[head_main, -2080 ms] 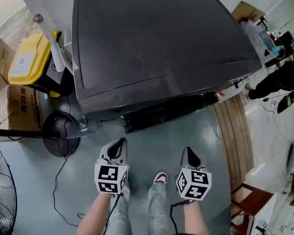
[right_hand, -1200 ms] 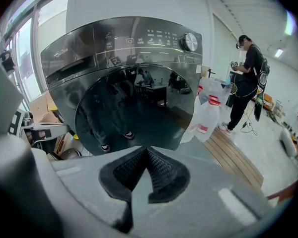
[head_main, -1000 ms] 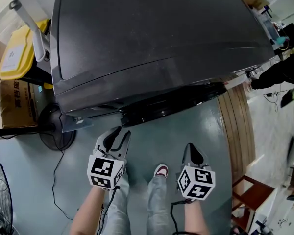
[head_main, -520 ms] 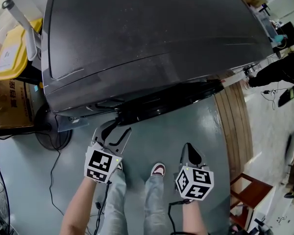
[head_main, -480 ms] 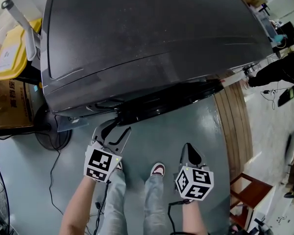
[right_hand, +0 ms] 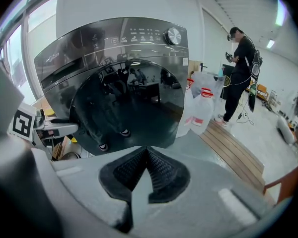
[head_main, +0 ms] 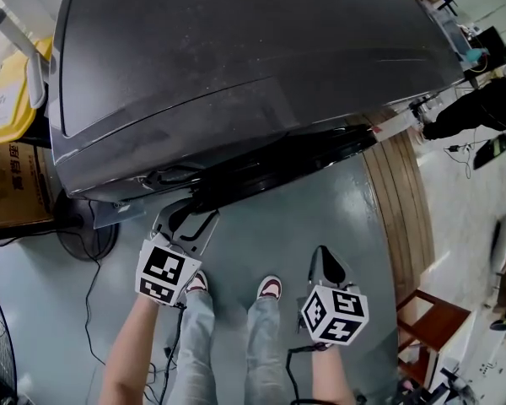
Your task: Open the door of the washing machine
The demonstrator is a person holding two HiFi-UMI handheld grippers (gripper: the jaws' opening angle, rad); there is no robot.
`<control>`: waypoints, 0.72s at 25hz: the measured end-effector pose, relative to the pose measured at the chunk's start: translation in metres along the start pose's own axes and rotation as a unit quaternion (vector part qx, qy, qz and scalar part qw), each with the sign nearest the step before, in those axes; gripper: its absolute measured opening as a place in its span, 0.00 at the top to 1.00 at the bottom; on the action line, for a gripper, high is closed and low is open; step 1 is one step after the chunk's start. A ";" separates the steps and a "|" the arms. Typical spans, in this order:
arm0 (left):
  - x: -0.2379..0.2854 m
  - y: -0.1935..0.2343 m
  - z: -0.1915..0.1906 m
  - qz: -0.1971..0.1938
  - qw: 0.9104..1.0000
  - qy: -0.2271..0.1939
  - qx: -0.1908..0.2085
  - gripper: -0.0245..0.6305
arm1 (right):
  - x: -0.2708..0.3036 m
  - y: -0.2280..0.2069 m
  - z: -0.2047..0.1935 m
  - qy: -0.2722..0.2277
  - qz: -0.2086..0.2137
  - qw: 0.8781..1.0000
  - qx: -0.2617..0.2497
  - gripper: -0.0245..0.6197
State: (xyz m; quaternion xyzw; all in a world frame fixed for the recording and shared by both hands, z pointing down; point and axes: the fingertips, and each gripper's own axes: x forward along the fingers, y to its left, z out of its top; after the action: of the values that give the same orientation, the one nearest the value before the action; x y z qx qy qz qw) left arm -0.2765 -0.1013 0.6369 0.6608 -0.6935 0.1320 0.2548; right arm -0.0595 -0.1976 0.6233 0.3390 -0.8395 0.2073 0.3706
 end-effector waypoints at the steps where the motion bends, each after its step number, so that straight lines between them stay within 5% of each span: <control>1: 0.000 -0.001 0.000 -0.002 1.000 0.001 0.003 0.74 | -0.001 -0.001 0.000 -0.001 -0.001 1.000 -0.001 0.95; 18: 0.000 -0.001 -0.005 -0.020 1.000 0.012 0.017 0.79 | -0.003 -0.005 -0.008 -0.004 -0.008 1.000 -0.016 0.95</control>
State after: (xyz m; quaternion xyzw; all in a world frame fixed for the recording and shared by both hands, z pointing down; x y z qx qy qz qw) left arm -0.2743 -0.0987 0.6404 0.6771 -0.6748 0.1464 0.2544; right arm -0.0506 -0.1944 0.6267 0.3401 -0.8416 0.1895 0.3744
